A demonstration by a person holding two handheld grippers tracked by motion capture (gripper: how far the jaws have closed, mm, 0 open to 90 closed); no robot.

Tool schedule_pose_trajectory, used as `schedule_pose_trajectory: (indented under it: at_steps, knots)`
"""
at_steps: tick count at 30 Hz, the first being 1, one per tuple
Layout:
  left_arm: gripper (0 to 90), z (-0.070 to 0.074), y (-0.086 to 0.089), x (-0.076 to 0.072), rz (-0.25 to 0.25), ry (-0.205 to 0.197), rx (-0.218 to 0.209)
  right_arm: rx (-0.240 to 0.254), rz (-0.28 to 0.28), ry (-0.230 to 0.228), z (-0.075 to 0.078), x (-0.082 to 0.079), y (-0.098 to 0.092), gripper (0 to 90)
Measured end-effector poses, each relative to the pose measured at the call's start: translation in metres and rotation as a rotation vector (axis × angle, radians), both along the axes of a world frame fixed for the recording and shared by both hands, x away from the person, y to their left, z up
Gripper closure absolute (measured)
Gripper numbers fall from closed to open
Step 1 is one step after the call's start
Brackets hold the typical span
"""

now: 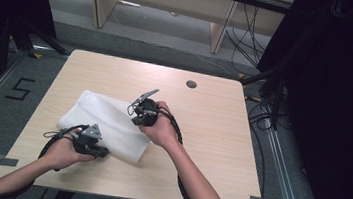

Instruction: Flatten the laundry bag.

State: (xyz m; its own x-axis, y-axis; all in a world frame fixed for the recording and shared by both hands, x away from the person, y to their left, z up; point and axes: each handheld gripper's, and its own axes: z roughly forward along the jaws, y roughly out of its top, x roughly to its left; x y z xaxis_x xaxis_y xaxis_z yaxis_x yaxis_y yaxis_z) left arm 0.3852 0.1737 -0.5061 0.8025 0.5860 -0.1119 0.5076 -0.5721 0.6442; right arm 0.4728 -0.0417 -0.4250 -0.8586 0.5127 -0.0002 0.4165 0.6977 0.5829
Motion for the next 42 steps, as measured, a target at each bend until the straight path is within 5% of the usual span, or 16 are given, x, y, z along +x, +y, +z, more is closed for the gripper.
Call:
schedule_pose_trajectory:
  at_steps: [12,42]
  knots:
    - [83.5,-0.002,-0.002,0.019,0.042,-0.028,0.0,0.055,0.033,-0.037,0.019,-0.021,0.002,89.9]
    - [83.2,0.007,-0.009,0.025,0.045,-0.092,-0.002,0.071,0.009,-0.038,0.019,-0.021,0.004,89.9]
